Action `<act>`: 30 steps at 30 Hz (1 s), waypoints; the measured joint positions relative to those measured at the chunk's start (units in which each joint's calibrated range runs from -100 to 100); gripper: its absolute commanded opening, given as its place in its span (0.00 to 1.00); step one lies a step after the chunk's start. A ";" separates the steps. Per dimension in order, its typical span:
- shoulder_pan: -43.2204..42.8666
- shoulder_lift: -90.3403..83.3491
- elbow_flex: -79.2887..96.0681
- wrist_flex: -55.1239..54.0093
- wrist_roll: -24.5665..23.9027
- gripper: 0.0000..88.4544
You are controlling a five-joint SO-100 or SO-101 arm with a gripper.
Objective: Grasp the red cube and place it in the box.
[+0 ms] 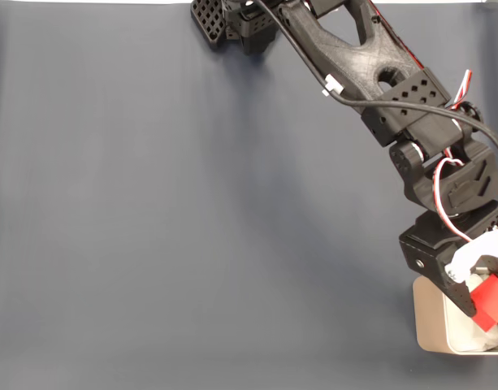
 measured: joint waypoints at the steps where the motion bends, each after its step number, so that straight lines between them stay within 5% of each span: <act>1: -0.07 0.00 0.00 0.00 0.00 0.14; 30: -0.07 2.17 -0.27 0.00 -1.51 0.15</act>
